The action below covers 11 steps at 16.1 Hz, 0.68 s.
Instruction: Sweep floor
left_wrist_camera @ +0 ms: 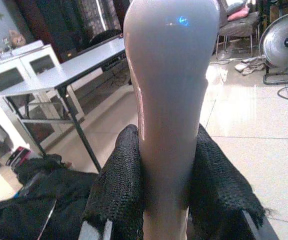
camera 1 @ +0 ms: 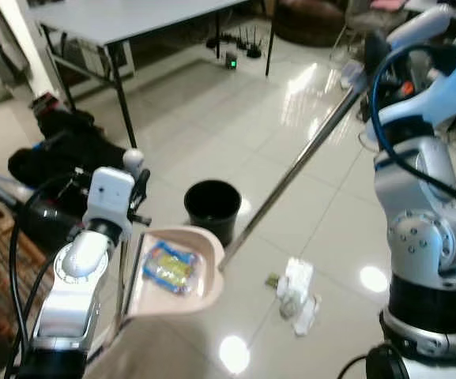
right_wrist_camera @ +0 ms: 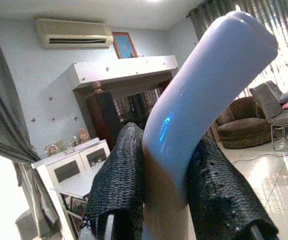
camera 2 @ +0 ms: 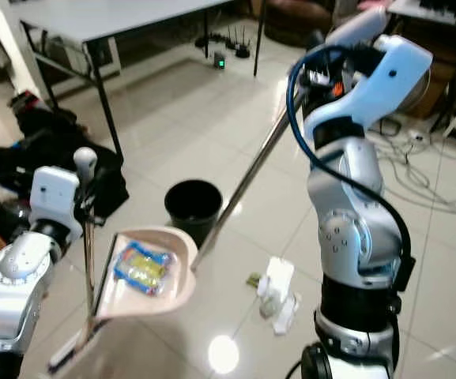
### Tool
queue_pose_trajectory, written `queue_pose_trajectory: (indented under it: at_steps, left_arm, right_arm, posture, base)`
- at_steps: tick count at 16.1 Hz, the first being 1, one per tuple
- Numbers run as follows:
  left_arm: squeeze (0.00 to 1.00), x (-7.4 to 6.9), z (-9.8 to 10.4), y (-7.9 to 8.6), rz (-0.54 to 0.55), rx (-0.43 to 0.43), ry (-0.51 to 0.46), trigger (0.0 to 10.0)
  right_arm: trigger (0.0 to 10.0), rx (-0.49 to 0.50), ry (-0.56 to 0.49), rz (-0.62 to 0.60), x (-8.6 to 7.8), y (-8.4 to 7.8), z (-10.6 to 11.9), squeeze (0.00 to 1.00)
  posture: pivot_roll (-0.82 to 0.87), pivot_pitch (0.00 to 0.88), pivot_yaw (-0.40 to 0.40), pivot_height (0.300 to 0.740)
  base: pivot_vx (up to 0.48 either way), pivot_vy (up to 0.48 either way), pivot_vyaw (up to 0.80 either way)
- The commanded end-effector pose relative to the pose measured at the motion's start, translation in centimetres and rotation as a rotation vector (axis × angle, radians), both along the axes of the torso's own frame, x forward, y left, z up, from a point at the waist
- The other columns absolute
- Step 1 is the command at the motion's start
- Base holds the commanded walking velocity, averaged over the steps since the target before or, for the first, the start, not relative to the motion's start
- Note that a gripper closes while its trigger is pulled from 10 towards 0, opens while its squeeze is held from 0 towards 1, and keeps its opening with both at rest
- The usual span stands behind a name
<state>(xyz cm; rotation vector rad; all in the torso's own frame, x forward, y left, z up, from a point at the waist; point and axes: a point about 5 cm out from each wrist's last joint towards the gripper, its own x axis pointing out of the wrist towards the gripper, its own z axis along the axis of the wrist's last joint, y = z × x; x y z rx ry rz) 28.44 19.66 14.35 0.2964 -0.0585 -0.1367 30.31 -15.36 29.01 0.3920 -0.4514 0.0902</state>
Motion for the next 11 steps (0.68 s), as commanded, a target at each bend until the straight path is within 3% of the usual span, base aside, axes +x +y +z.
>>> queue_pose_trajectory:
  at_steps: [1,11]
  left_arm:
    - [0.00,0.1,0.6,-0.7,-0.025,0.000,-0.034,10.0]
    - [0.00,0.3,0.6,-0.7,-0.026,0.001,-0.033,10.0]
  right_arm:
    - [10.0,0.009,-0.027,-0.055,-0.2,-1.3,0.6,0.00]
    - [10.0,-0.013,-0.056,-0.108,-0.1,-2.3,0.8,0.00]
  posture:
    - [0.04,0.000,-0.011,0.740]
    - [0.03,0.000,-0.002,0.740]
  base:
    - [0.364,0.000,0.00]
    - [0.371,0.000,0.00]
